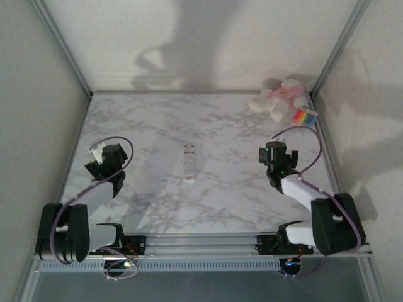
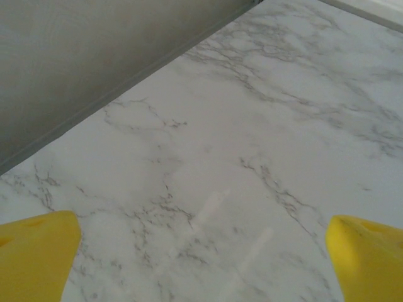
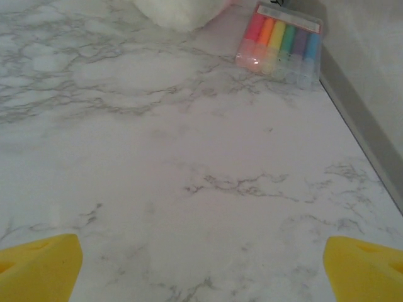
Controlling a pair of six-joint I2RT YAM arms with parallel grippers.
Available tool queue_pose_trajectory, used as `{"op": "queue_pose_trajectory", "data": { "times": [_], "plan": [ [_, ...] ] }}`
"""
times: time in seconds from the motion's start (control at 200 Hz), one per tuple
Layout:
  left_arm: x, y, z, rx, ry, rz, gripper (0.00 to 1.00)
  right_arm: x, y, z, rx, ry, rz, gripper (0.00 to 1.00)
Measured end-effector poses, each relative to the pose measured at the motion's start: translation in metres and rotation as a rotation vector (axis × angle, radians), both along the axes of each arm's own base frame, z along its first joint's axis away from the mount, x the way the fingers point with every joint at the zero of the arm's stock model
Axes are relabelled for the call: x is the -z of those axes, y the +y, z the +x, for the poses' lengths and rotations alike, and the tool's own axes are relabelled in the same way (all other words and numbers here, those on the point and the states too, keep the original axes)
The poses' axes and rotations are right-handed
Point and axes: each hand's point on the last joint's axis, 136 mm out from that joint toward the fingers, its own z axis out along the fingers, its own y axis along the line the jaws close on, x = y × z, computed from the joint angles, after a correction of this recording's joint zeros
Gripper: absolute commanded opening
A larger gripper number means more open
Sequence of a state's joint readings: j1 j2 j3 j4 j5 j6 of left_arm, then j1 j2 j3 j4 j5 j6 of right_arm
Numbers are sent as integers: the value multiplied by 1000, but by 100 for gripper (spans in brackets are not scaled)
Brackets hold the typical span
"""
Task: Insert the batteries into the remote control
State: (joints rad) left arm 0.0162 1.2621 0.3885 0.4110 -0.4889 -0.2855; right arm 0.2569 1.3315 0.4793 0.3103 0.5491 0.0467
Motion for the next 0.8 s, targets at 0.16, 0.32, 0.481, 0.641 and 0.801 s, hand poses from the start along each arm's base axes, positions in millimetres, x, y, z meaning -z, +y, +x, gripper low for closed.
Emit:
{"op": "queue_pose_trajectory", "data": {
  "times": [0.16, 0.32, 0.481, 0.641, 0.801],
  "plan": [
    [9, 0, 12, 48, -44, 35, 100, 11, -2, 14, -20, -60, 24, 99],
    [-14, -12, 34, 153, -167, 49, 100, 16, -6, 26, -62, -110, 96, 99],
    [-13, -28, 49, 282, -174, 43, 100, 22, -4, 32, -123, -126, 162, 99],
    [-16, -42, 58, 368, -196, 30, 99, 17, 5, 35, -176, -147, 194, 99],
    [-17, -50, 61, 413, -235, 31, 100, 15, 8, 36, -191, -153, 203, 99]
  ]
}}
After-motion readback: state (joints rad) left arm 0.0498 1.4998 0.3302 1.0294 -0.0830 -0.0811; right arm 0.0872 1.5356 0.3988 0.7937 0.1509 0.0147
